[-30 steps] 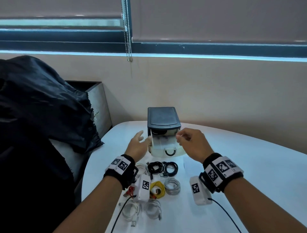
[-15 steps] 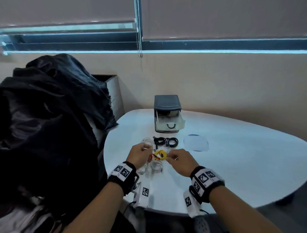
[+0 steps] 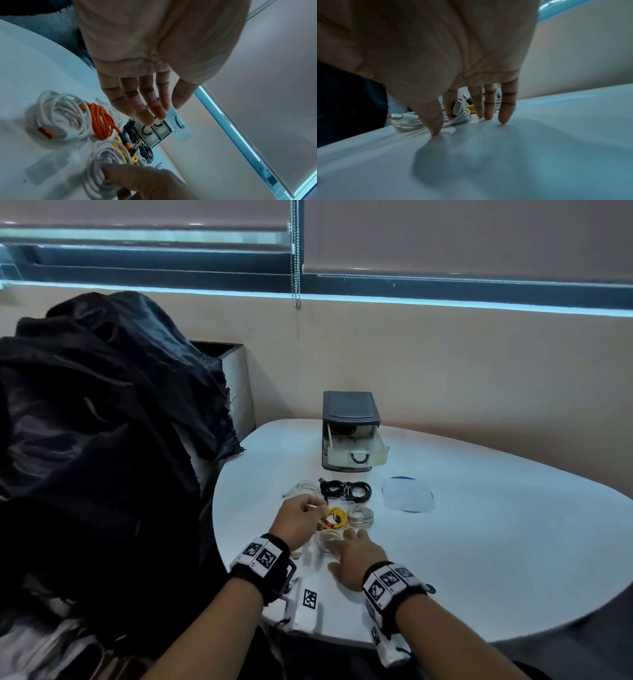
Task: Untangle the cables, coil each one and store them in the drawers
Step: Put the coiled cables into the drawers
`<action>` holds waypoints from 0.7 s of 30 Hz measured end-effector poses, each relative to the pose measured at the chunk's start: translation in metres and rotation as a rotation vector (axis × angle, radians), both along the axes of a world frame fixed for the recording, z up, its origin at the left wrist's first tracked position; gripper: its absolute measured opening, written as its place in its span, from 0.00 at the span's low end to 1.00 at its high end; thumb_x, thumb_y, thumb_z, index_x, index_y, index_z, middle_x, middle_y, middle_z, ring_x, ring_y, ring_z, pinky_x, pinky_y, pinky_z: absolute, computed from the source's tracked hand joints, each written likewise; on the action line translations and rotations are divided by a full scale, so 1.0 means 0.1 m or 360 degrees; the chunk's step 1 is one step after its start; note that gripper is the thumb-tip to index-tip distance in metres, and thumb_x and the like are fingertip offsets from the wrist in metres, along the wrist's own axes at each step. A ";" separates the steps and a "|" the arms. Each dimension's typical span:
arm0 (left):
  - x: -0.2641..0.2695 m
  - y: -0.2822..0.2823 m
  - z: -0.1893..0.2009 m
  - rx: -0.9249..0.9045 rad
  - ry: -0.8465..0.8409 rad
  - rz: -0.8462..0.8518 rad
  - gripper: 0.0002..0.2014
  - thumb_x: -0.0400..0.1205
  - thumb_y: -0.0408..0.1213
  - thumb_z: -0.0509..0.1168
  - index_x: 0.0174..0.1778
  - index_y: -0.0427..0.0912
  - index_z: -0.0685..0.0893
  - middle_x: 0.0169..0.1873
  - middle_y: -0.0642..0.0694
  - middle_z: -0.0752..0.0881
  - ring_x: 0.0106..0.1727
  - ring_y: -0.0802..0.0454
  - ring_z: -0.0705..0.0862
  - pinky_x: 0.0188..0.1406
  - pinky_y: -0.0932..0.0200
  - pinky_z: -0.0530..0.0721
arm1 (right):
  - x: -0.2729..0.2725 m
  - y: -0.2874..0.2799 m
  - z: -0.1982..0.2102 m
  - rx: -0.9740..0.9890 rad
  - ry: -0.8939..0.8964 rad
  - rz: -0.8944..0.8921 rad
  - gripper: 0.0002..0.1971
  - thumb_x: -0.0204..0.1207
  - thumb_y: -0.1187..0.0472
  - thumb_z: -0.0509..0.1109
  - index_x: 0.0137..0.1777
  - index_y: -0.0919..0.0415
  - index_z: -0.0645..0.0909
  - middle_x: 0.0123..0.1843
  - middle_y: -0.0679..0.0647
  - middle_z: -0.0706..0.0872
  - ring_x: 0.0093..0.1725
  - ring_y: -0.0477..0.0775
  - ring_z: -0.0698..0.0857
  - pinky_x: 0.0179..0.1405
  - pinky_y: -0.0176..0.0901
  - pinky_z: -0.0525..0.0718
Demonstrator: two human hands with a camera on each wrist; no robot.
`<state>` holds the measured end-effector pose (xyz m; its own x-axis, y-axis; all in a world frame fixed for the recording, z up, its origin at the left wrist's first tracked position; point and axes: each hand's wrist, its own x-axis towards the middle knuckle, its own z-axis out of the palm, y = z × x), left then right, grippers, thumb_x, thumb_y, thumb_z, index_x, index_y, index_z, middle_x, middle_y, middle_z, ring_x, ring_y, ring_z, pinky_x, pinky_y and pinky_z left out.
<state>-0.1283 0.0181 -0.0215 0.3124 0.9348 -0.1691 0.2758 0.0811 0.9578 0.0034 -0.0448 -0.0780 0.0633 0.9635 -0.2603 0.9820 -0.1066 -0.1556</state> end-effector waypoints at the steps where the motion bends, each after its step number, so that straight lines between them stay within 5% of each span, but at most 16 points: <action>1: 0.03 0.02 0.00 -0.0008 -0.0015 0.0002 0.03 0.84 0.31 0.67 0.45 0.40 0.85 0.36 0.42 0.87 0.29 0.55 0.84 0.29 0.67 0.82 | 0.02 0.00 -0.03 0.0036 -0.0038 0.0041 0.21 0.81 0.47 0.64 0.74 0.46 0.74 0.72 0.56 0.73 0.74 0.61 0.67 0.65 0.57 0.80; 4: 0.12 0.08 -0.04 -0.0032 -0.0012 -0.0007 0.03 0.83 0.31 0.67 0.45 0.41 0.86 0.37 0.43 0.88 0.29 0.54 0.83 0.36 0.57 0.85 | 0.10 -0.02 -0.03 0.0109 -0.0069 0.0132 0.16 0.83 0.50 0.64 0.69 0.49 0.78 0.66 0.55 0.76 0.68 0.60 0.73 0.58 0.53 0.80; 8: 0.23 0.28 -0.06 0.0037 0.0062 -0.0007 0.04 0.84 0.36 0.67 0.49 0.42 0.86 0.41 0.43 0.87 0.34 0.52 0.82 0.29 0.60 0.81 | 0.22 -0.07 -0.07 0.0212 -0.0150 0.0256 0.12 0.84 0.54 0.61 0.63 0.55 0.80 0.62 0.56 0.78 0.62 0.60 0.77 0.47 0.49 0.77; 12: 0.35 0.64 -0.02 0.0158 0.0053 0.0061 0.05 0.84 0.39 0.67 0.52 0.45 0.86 0.46 0.46 0.87 0.43 0.52 0.84 0.41 0.59 0.83 | 0.34 -0.09 -0.02 0.0223 -0.0069 0.0292 0.12 0.84 0.54 0.61 0.62 0.53 0.81 0.61 0.55 0.80 0.60 0.58 0.78 0.46 0.47 0.77; 18: 0.45 0.93 -0.06 0.0138 -0.0009 0.0120 0.05 0.84 0.35 0.65 0.51 0.46 0.85 0.44 0.45 0.87 0.39 0.51 0.84 0.29 0.62 0.80 | 0.52 0.03 0.38 0.0080 0.0760 0.0041 0.12 0.77 0.44 0.71 0.53 0.48 0.89 0.54 0.45 0.89 0.53 0.46 0.86 0.54 0.44 0.83; 21: 0.51 0.98 -0.09 0.0263 0.0044 0.0093 0.07 0.84 0.37 0.65 0.53 0.52 0.86 0.51 0.49 0.86 0.47 0.51 0.85 0.41 0.60 0.79 | 0.76 0.38 0.50 0.0364 0.0922 -0.0246 0.12 0.80 0.49 0.70 0.43 0.56 0.88 0.44 0.47 0.89 0.44 0.46 0.87 0.48 0.44 0.84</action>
<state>-0.0776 0.1164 -0.0308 0.2540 0.9670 -0.0194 0.3014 -0.0600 0.9516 0.0793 -0.0072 -0.0279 0.1169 0.9897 -0.0827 0.7078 -0.1414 -0.6921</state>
